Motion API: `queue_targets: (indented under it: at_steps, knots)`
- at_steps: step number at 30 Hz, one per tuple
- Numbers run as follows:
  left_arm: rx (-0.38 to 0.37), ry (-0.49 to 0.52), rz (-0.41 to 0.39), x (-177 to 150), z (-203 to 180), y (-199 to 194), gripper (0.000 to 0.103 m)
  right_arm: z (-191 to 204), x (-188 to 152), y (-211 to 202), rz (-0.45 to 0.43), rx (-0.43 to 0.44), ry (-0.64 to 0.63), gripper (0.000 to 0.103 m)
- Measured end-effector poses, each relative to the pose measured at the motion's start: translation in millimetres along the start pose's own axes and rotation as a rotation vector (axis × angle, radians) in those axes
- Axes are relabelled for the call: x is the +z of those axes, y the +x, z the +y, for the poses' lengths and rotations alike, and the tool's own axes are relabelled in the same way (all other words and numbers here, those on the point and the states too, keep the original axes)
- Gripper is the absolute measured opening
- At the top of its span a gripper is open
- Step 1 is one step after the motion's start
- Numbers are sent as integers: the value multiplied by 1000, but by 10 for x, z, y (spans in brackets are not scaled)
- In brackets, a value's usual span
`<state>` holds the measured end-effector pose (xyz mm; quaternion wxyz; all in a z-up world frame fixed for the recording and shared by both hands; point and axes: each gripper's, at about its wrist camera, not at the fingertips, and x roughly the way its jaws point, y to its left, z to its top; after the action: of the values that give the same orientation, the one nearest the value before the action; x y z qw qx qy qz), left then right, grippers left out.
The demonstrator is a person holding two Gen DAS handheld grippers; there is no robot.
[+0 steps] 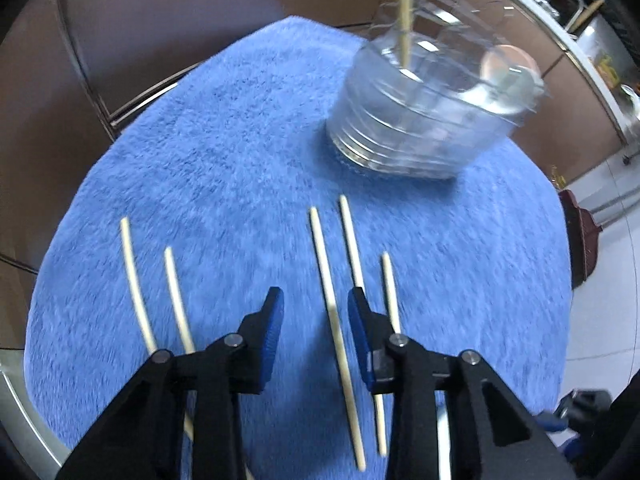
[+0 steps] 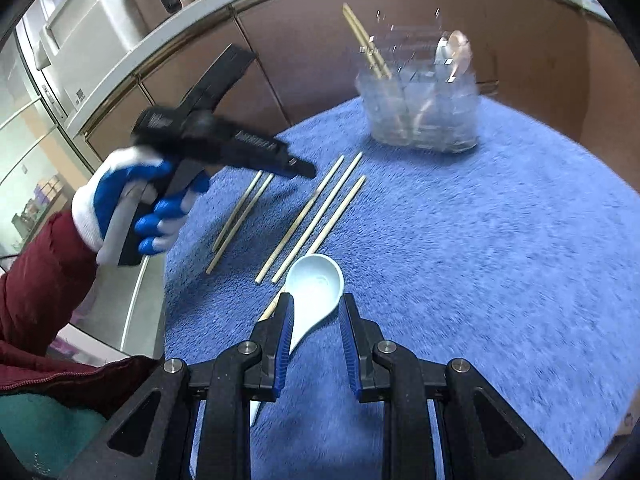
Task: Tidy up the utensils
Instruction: 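Grasp a third chopstick with the left tool while the right tool grasps a white spoon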
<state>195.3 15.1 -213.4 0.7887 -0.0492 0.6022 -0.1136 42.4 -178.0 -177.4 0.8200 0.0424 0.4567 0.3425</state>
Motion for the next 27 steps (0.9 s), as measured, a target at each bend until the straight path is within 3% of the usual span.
queue_targets:
  at_steps: [5, 16, 18, 21, 27]
  knots:
    - [31, 3, 67, 238, -20, 262, 20, -155, 118, 300, 81, 72, 3, 22]
    - [74, 37, 97, 396, -104, 367, 11, -261, 356, 705, 204, 174, -54, 22]
    - [79, 35, 95, 419, -96, 381, 9, -242, 377, 773, 224, 179, -75, 22]
    - [86, 35, 83, 450, -82, 391, 8, -180, 358, 843, 257, 175, -130, 11]
    - [76, 23, 41, 262, -105, 316, 5, -84, 322, 795, 245, 143, -188, 9]
